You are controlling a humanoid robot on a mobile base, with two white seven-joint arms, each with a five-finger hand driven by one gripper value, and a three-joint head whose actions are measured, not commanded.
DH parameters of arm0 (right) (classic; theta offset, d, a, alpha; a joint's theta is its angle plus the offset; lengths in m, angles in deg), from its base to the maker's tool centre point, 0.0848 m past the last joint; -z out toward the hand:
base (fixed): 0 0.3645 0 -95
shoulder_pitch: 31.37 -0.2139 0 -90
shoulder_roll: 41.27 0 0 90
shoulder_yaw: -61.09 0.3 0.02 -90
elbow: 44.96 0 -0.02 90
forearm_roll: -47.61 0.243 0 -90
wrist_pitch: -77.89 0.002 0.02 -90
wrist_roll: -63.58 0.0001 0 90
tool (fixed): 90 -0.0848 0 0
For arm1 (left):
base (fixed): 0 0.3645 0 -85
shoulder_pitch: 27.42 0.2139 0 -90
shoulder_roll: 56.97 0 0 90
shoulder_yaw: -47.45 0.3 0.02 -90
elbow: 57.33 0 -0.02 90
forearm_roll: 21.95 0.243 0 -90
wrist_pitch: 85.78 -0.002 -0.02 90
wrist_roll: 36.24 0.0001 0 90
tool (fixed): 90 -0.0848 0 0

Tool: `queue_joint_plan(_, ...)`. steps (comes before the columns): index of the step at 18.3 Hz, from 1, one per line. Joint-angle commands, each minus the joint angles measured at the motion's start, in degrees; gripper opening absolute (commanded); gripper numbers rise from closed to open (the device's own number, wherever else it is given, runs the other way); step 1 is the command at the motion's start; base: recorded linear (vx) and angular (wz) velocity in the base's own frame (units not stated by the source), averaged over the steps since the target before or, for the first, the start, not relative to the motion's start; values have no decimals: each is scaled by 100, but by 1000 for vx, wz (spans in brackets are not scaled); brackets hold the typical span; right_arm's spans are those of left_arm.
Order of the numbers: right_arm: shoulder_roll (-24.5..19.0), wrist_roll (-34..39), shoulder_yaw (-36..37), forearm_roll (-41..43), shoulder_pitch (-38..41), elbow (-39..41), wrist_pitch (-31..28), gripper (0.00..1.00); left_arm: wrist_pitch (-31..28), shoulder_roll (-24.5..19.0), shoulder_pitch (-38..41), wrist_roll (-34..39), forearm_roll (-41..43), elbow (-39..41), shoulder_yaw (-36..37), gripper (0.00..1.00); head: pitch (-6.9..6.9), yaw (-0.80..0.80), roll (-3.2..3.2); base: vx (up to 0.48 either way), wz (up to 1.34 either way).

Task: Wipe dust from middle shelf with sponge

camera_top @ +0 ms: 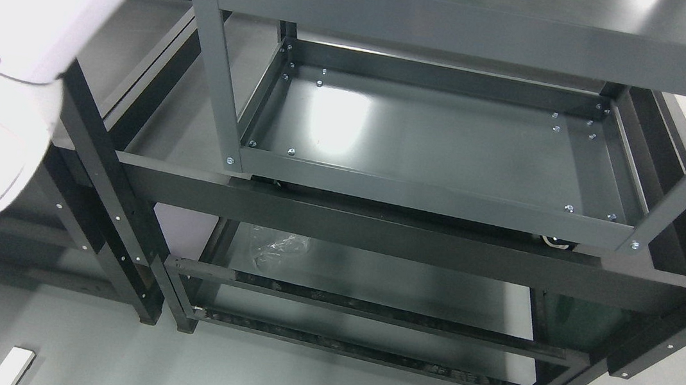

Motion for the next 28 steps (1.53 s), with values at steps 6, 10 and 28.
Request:
queue_joint_plan(6,100,2,0,0,0,100,-418,100,-97,456,-131,15,695,-676,2447,1,0,0,0,0,0)
queue_joint_plan(10,100,2,0,0,0,100,-418,100,-45,456,158,24,897,-922,2465,2,0,0,0,0,0)
queue_joint_plan(28,100,2,0,0,0,100,-418,100,870,-1657,791,-1240,1040,1599,-285,4,0,0,0,0,0)
